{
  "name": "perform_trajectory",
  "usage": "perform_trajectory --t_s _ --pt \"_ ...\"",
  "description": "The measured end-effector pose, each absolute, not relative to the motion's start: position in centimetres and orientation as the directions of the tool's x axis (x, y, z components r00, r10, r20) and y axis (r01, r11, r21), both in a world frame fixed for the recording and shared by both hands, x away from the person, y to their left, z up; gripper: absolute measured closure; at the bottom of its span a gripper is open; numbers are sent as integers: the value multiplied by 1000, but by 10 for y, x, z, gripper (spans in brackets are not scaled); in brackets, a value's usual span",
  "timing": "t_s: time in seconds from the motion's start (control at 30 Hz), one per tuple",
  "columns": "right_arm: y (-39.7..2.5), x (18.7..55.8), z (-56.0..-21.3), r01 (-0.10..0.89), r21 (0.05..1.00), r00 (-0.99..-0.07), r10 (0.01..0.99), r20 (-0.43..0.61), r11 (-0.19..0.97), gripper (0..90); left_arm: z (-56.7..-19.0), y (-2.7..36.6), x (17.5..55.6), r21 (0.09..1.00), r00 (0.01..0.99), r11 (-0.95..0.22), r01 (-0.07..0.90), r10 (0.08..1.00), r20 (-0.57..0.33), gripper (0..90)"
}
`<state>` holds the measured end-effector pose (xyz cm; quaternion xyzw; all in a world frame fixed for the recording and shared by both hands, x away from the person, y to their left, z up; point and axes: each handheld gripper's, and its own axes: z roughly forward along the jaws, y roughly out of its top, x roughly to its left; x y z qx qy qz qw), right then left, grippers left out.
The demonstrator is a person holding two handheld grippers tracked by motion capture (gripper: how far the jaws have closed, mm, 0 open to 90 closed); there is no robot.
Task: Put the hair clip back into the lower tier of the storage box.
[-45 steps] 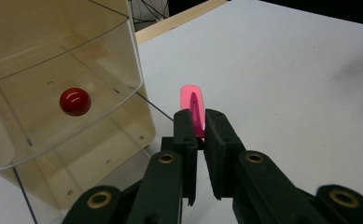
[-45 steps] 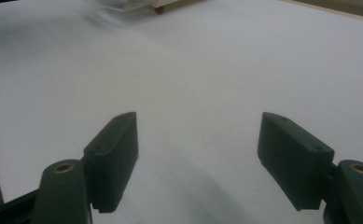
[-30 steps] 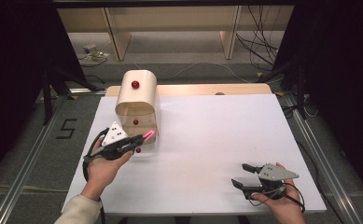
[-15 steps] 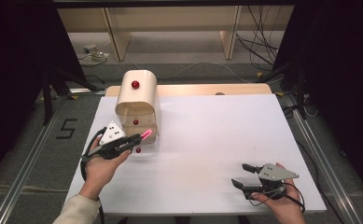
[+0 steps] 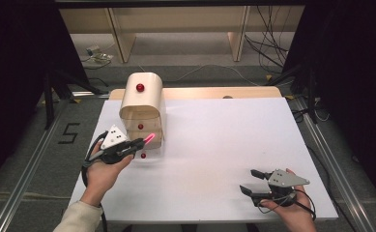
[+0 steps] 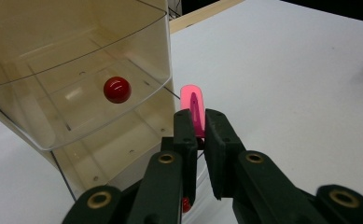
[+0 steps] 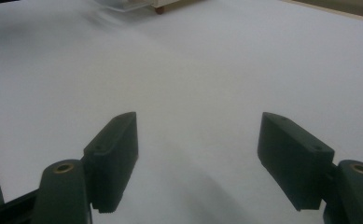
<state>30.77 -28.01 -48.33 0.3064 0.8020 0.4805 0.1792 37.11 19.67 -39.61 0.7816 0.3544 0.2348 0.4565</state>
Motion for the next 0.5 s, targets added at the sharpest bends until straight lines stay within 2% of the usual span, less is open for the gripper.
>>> perform_trajectory --t_s 0.5 --pt "-280 308 -483 317 879 -750 661 3 355 299 -396 203 373 878 626 -325 350 779 39 832"
